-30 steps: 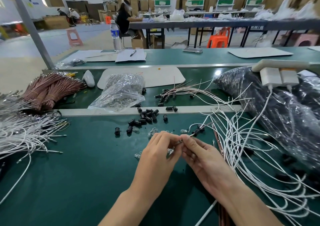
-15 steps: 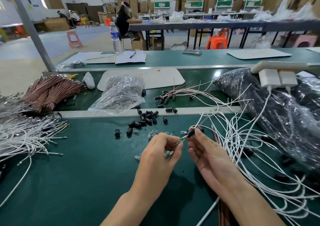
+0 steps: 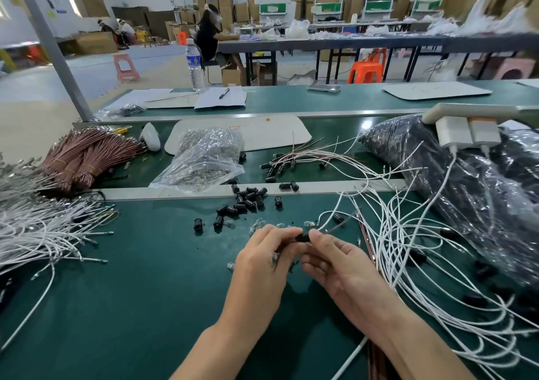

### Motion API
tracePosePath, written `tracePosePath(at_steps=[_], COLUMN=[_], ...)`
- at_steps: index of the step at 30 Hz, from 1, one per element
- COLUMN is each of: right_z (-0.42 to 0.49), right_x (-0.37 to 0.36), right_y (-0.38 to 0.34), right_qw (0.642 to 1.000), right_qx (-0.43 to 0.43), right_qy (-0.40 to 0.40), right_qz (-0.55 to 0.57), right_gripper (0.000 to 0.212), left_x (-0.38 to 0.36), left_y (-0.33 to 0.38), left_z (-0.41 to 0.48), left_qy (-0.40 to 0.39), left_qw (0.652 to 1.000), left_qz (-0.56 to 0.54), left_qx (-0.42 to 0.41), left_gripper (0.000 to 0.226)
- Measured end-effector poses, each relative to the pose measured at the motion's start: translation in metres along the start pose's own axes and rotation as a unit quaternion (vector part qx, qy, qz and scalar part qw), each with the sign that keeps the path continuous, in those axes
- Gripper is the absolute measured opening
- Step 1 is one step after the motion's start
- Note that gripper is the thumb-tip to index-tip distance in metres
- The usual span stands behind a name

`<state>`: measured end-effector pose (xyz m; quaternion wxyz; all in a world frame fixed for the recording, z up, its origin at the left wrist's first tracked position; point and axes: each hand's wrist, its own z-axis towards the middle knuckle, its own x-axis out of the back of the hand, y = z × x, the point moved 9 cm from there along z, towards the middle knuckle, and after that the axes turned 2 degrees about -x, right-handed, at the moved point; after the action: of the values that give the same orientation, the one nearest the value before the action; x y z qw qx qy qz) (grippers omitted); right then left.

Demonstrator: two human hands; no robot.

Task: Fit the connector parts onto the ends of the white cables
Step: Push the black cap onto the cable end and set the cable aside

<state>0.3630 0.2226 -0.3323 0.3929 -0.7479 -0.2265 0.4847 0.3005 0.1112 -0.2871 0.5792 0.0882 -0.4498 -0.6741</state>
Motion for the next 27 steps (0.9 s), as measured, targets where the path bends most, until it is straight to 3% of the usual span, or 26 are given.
tracePosePath(at_steps=[7,11,14,18,27], right_z=[-0.004,-0.008,-0.009,-0.009,-0.006], right_x=[0.006,-0.002,-0.006,-0.005,-0.004], right_y=[-0.02,-0.019,-0.018,-0.016,-0.011], right_qw=[0.995,0.993,0.991,0.993,0.996], right_qx=[0.087,0.106,0.109,0.098,0.077], right_qy=[0.048,0.032,0.033,0.026,0.014], right_qz=[0.004,-0.048,-0.076,-0.054,-0.033], right_gripper=[0.023,0.013,0.014,0.015,0.024], left_x=[-0.005,-0.008,-0.005,-0.006,-0.012], left_y=[0.013,0.013,0.015,0.009,0.001], left_z=[0.001,-0.003,0.001,0.001,-0.001], left_qy=[-0.047,-0.073,-0.063,-0.06,-0.057], left_qw=[0.995,0.994,0.991,0.994,0.994], left_qz=[0.079,0.086,0.116,0.091,0.082], left_qx=[-0.031,-0.009,-0.021,0.001,0.031], left_gripper=[0.016,0.035,0.043,0.031,0.025])
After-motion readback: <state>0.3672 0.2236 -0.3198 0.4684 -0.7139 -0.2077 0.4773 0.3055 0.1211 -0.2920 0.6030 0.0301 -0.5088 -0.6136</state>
